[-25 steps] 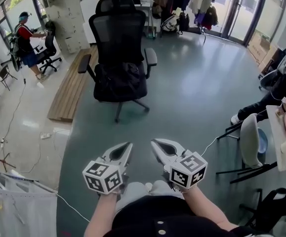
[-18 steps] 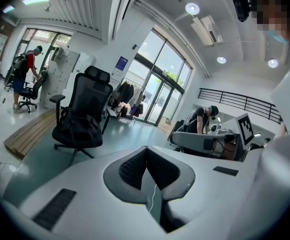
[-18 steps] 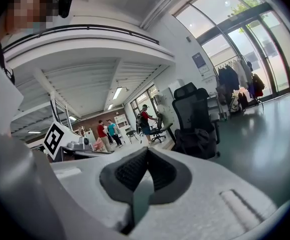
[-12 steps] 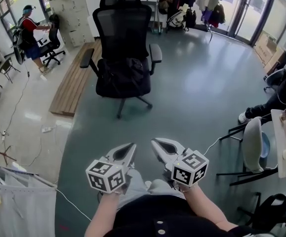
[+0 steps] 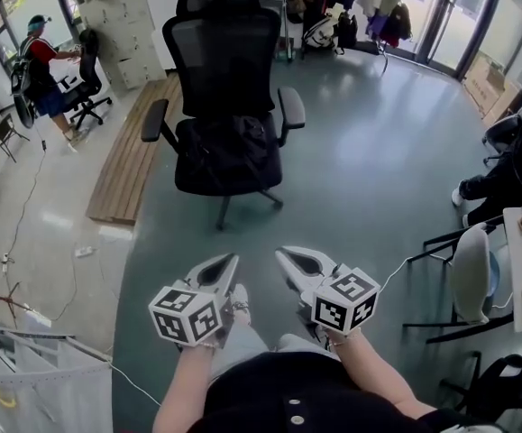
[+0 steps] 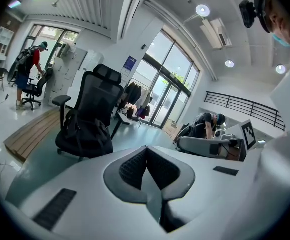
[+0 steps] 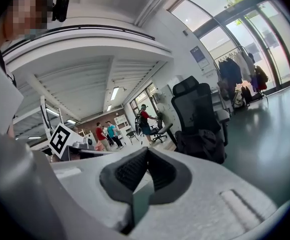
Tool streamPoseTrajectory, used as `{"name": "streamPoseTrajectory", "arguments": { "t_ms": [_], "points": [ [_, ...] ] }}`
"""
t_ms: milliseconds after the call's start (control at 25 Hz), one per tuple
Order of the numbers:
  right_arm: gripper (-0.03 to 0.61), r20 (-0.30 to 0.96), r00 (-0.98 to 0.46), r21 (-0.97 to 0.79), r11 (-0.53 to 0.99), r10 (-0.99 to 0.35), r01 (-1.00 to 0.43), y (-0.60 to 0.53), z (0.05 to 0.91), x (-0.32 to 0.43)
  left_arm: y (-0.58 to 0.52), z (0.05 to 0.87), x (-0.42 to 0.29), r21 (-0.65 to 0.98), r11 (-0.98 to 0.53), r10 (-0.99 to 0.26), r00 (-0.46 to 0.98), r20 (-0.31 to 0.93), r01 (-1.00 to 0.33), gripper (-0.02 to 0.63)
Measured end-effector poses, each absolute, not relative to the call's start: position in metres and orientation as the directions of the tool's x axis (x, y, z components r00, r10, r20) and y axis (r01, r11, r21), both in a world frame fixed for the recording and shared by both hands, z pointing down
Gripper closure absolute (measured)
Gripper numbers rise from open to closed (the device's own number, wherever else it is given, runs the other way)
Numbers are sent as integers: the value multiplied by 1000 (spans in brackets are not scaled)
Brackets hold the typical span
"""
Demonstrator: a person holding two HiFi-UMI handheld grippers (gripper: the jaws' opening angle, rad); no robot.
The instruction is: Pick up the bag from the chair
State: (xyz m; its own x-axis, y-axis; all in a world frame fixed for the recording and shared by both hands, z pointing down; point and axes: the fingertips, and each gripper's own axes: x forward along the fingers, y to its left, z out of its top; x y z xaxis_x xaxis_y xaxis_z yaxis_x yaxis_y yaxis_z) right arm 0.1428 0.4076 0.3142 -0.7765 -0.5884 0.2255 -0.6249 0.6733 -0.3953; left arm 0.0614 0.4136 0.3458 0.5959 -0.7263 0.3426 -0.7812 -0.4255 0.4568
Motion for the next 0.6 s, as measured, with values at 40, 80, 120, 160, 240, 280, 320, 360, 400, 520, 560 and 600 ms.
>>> {"name": "streamPoseTrajectory", "arguments": {
  "t_ms": [40,80,120,160,240,280,320,360,400,520,560,600],
  "points": [
    [581,227,-772,-389,672,-593,-630,393,312,136,400,345,53,459,-425,-726,596,342,-780,597],
    [581,229,-767,-383,669,-600,-638,380,310,130,386,344,44,462,-424,-726,597,342,-779,597],
    [581,233,-760,-377,663,-607,-646,367,309,124,374,344,36,466,-424,-724,600,342,-777,597],
    [581,237,-753,-373,658,-614,-654,355,308,118,361,343,29,469,-425,-721,603,341,-774,597],
    [581,246,-743,-374,647,-622,-665,332,308,105,338,340,15,472,-433,-716,611,337,-768,596],
    [581,252,-740,-376,641,-624,-669,321,309,98,327,338,7,473,-438,-713,616,335,-765,597],
    [581,258,-736,-376,637,-626,-673,311,310,90,316,336,0,474,-441,-712,619,333,-762,597],
    [581,262,-732,-374,633,-628,-677,301,311,83,305,335,-9,476,-443,-711,621,330,-760,596],
    [581,264,-729,-374,629,-632,-681,291,312,75,294,334,-17,477,-445,-710,623,328,-758,597],
    [581,262,-718,-380,615,-645,-691,261,315,56,266,337,-37,480,-458,-693,638,334,-748,597],
    [581,261,-714,-381,610,-650,-695,253,315,51,258,339,-41,481,-464,-685,646,339,-744,597],
    [581,260,-711,-380,607,-654,-698,246,316,46,252,341,-45,481,-470,-676,652,343,-740,597]
  ]
}}
